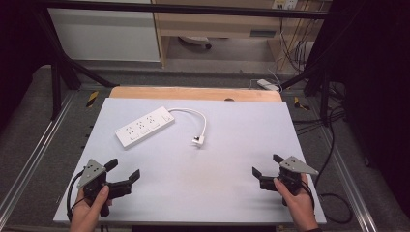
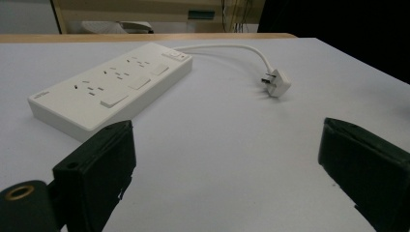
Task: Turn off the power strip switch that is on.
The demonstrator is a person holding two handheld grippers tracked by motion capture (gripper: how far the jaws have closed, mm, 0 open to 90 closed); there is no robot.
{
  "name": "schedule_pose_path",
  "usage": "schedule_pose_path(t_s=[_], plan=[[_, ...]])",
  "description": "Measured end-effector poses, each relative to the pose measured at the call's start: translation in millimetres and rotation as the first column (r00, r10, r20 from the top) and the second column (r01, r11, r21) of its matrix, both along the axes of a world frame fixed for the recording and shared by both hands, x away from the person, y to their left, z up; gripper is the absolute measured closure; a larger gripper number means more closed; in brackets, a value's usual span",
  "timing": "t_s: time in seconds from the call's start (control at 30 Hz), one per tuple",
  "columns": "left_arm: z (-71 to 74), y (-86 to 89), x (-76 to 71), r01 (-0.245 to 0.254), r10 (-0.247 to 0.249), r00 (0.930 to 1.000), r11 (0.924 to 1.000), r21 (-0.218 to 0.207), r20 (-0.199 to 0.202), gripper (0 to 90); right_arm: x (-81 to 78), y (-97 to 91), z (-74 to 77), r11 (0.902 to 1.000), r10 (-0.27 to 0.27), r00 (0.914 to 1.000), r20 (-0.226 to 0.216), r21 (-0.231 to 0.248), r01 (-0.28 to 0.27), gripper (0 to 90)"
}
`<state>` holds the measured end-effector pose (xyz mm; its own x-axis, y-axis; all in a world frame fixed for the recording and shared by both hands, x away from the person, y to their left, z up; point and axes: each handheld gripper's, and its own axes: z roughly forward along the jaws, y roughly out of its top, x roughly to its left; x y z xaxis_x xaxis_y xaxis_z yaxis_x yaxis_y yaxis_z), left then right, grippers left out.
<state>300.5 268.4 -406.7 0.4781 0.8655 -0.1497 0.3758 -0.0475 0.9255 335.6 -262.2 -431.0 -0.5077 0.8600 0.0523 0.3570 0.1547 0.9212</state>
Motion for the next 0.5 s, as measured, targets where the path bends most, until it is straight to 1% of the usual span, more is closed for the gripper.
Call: schedule_pose_path(t_s=[0.13,0.3,0.5], plan=[[-0.3,-1.4,0.6,0.007,-0.007,1.0000,1.0000,0.003,-0.005,6.1,-0.3,0.2,-0.4,1.0000,-0.002,1.0000,-0.009,-0.008,0.002,3.8],[-0.7,-2.0,0.8,0.011,-0.011,0.9999,0.9999,0.011,-0.013,5.8,1.1,2.0,-0.9,1.0000,-0.001,0.9999,-0.014,-0.006,0.001,3.6],[-0.2,-3.4,0.5,0.015,-0.015,0.9998,0.9998,0.009,-0.010,5.8,0.9,2.2,-0.5,1.0000,-0.001,0.9999,-0.017,-0.002,0.001,3.2]])
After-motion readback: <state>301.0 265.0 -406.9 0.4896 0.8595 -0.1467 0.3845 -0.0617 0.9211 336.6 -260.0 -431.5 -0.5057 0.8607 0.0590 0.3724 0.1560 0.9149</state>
